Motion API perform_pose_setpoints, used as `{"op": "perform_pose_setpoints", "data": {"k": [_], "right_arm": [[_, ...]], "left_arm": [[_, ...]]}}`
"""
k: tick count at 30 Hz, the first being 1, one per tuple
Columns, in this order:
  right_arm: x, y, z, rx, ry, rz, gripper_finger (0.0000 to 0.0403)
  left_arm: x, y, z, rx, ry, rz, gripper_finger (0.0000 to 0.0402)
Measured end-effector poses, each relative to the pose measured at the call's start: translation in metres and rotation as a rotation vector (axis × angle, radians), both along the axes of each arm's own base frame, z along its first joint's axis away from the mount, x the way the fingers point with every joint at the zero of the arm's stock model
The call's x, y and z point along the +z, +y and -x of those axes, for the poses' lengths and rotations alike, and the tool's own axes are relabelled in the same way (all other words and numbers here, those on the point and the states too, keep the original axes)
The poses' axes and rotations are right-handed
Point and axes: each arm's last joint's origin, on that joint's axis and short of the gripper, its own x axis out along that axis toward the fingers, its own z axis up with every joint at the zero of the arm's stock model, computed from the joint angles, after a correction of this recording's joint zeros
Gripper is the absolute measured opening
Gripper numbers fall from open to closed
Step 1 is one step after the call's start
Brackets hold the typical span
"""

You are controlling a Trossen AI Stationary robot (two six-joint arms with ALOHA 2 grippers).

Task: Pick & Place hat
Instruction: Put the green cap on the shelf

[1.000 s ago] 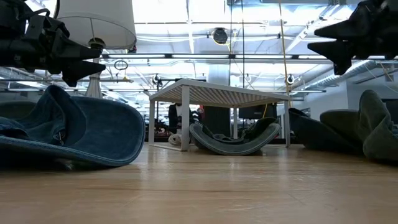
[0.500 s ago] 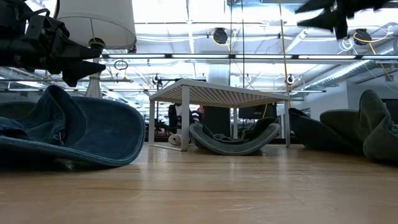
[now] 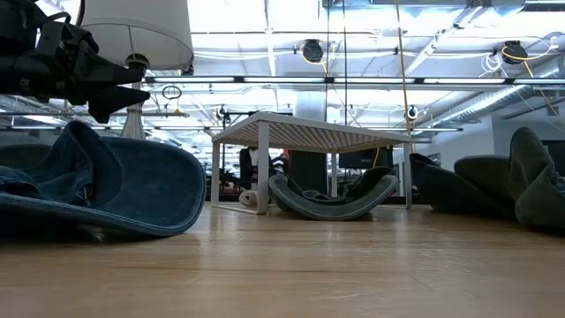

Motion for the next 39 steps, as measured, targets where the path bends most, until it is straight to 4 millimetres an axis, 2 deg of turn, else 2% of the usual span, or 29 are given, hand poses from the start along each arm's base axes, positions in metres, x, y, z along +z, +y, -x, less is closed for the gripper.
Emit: {"op": "perform_pose_setpoints", "data": {"k": [7,14,17,21,31,35,39], "right_arm": [[0.01,0.004,-0.027,-0.086,0.022,0.023,0.018],[-0.001,0.011,-0.046,-0.052,-0.02,-0.086,0.018],[-0.008,0.014,-0.051,0.047,-0.054,-0.234,0.018],[-0.022,0.021,-0.053,0.193,-0.028,-0.517,0.018],[-0.053,0.037,-0.059,0.495,0.332,-0.921,0.018],[-0.063,0.042,-0.058,0.496,0.452,-1.118,0.018],[-0.072,0.043,-0.053,0.394,0.517,-1.352,0.018]], "left_arm": [[0.0,0.0,0.0,0.0,0.0,0.0,0.0241],[0.0,0.0,0.0,0.0,0.0,0.0,0.0241],[0.0,0.0,0.0,0.0,0.0,0.0,0.0241],[0.0,0.0,0.0,0.0,0.0,0.0,0.0241],[0.0,0.0,0.0,0.0,0.0,0.0,0.0241],[0.0,0.0,0.0,0.0,0.0,0.0,0.0241],[0.0,0.0,0.0,0.0,0.0,0.0,0.0241]]}}
